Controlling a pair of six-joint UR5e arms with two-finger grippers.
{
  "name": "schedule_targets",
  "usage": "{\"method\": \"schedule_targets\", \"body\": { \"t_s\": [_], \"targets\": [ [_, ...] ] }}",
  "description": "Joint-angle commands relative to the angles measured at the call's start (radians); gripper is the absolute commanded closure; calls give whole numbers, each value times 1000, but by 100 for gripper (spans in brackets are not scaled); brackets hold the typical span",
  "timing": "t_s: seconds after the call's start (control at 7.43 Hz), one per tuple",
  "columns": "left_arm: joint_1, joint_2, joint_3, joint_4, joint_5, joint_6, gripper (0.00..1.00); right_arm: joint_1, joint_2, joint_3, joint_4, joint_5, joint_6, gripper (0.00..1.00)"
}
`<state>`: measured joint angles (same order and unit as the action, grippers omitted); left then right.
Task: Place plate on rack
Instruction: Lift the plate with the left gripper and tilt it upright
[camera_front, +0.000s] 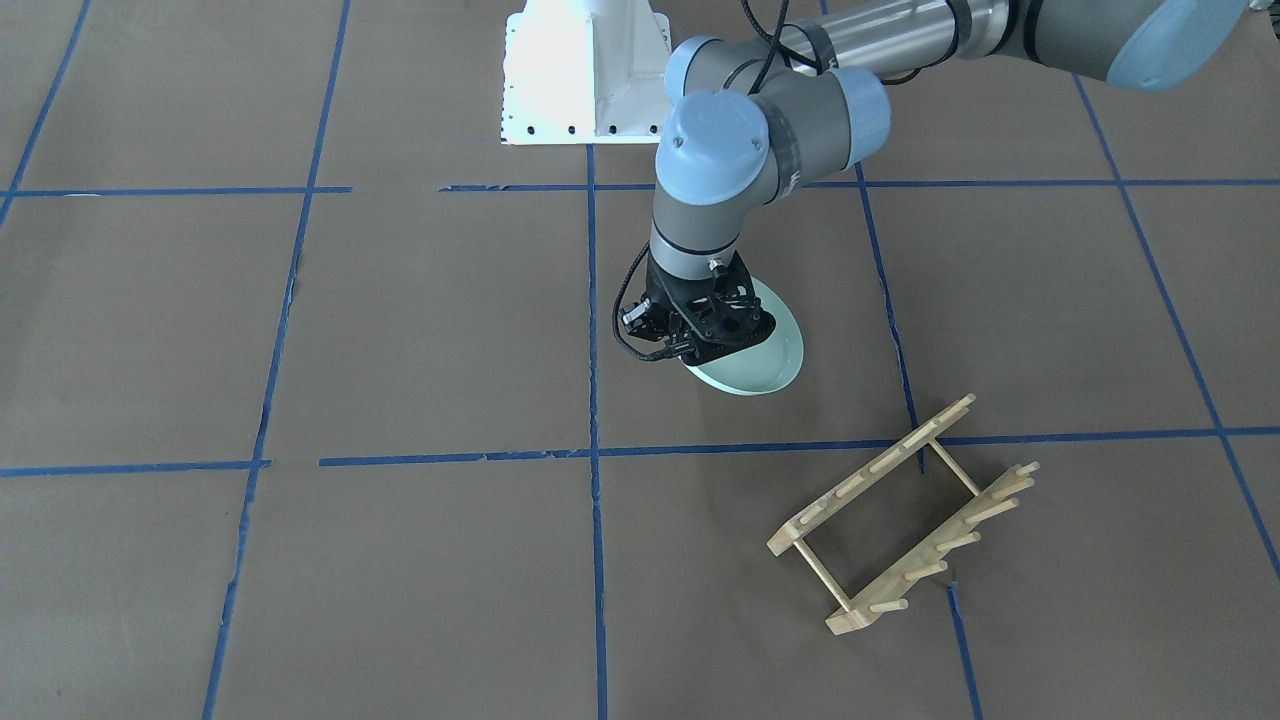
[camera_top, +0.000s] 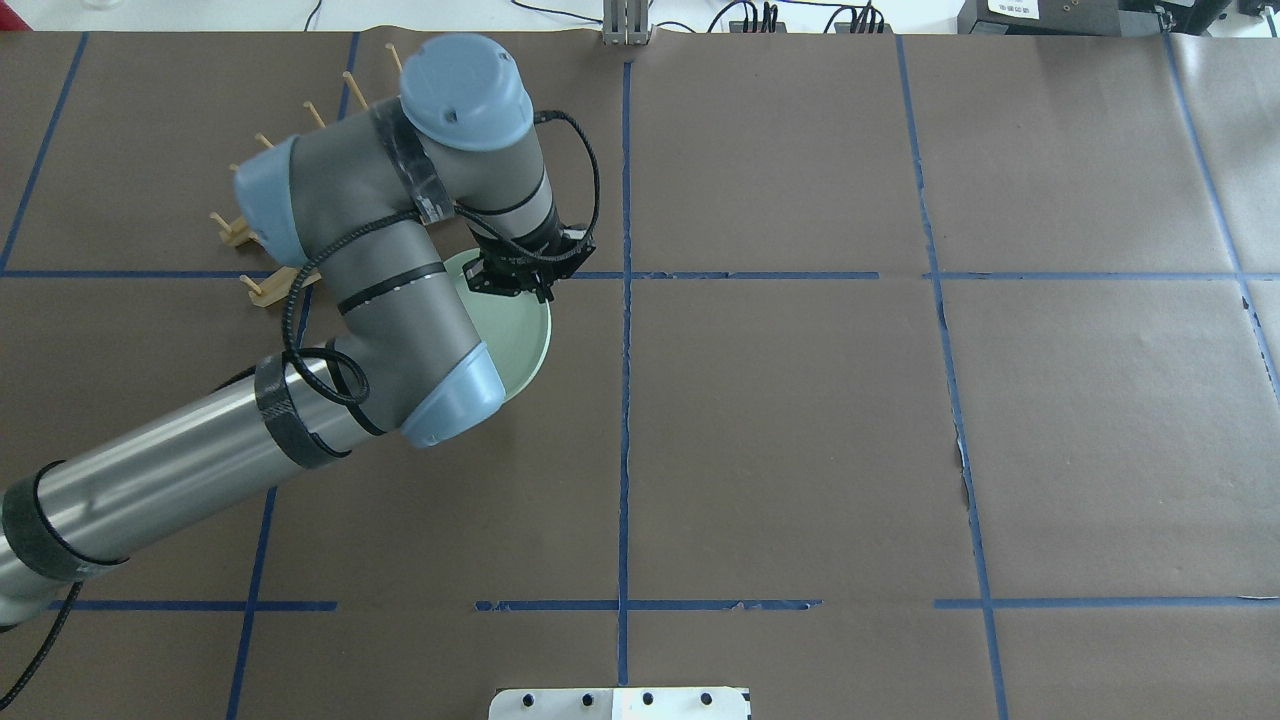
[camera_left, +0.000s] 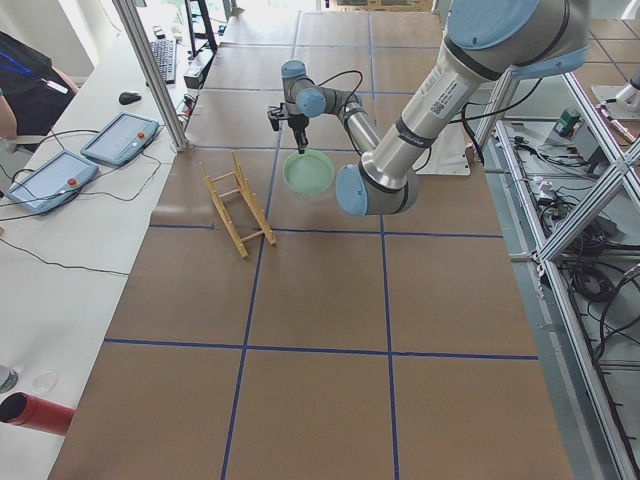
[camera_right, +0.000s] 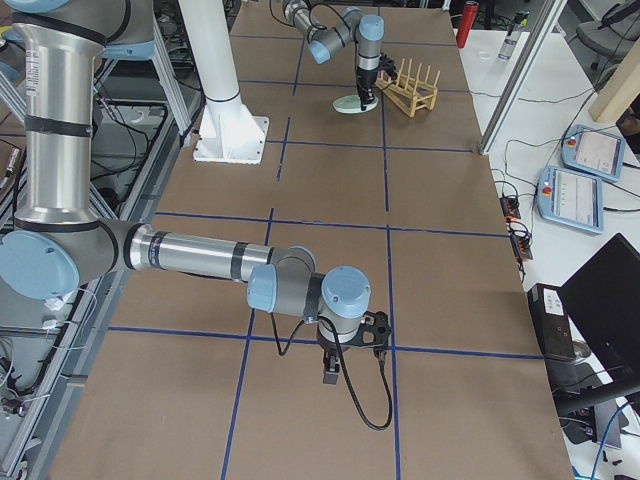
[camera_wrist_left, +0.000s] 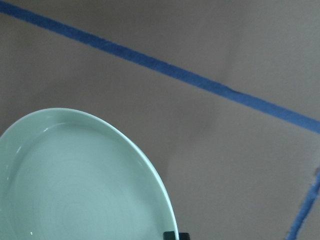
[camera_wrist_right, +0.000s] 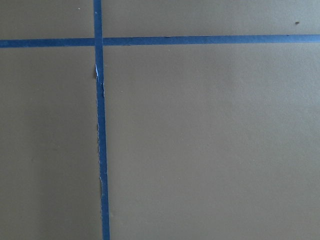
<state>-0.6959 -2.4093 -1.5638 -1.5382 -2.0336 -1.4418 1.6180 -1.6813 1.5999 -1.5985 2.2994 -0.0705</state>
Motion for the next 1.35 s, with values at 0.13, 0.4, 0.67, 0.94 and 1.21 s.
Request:
{"method": "schedule_targets", "body": {
  "t_s": [0.13, 0.4, 0.67, 0.94, 1.21],
  "targets": [
    [-198, 5, -94, -326, -146, -35, 100, 0, 0, 0, 0, 0, 0, 0],
    [-324, 44, -90, -610, -220, -121, 100, 0, 0, 0, 0, 0, 0, 0],
    [-405, 102, -73, -840, -220, -236, 100, 0, 0, -2, 0, 0, 0, 0],
    [-447, 130, 14, -1075, -168, -386, 100, 0, 0, -2, 0, 0, 0, 0],
    [-448, 163, 59, -1183, 13, -495, 100, 0, 0, -2, 0, 0, 0, 0]
  ]
}}
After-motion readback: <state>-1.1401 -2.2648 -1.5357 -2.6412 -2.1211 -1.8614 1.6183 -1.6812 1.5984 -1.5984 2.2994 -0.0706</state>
